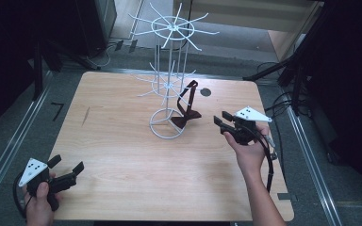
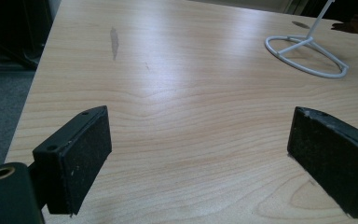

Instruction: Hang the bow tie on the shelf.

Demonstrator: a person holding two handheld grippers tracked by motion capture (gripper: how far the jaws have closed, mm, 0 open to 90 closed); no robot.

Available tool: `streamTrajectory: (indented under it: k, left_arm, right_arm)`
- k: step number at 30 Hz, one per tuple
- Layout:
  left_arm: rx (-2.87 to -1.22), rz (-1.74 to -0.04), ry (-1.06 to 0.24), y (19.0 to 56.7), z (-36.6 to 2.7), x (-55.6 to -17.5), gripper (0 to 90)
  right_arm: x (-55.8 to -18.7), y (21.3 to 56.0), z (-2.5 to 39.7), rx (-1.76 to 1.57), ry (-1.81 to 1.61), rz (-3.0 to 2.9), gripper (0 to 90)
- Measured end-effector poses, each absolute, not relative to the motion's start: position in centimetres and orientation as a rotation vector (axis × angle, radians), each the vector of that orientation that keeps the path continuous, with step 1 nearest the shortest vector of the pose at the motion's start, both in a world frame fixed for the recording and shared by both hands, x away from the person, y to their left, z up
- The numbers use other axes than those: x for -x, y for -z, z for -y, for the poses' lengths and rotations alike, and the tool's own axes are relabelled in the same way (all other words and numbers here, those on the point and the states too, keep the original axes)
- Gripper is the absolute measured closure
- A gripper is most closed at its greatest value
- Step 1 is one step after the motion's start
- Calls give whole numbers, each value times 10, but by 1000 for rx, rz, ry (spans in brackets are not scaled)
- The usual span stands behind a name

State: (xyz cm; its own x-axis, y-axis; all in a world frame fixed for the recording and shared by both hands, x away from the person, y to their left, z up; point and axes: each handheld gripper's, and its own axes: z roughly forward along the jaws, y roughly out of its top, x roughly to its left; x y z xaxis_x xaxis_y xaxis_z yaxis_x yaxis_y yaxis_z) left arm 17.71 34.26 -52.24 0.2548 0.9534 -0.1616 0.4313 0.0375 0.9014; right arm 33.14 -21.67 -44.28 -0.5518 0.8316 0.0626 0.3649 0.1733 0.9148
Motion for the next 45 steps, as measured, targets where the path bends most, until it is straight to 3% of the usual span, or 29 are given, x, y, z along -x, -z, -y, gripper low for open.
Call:
streamTrajectory:
  k: [14,45]
  left_arm:
    - [-1562,-1334,-681,522,-342,-177,68]
    - [-1561,-1339,-686,522,-341,-177,68]
  right_arm:
    - [-311,456,240,-1147,-1357,-1900,498]
    - [-274,482,287,-1212,-1361,-1827,481]
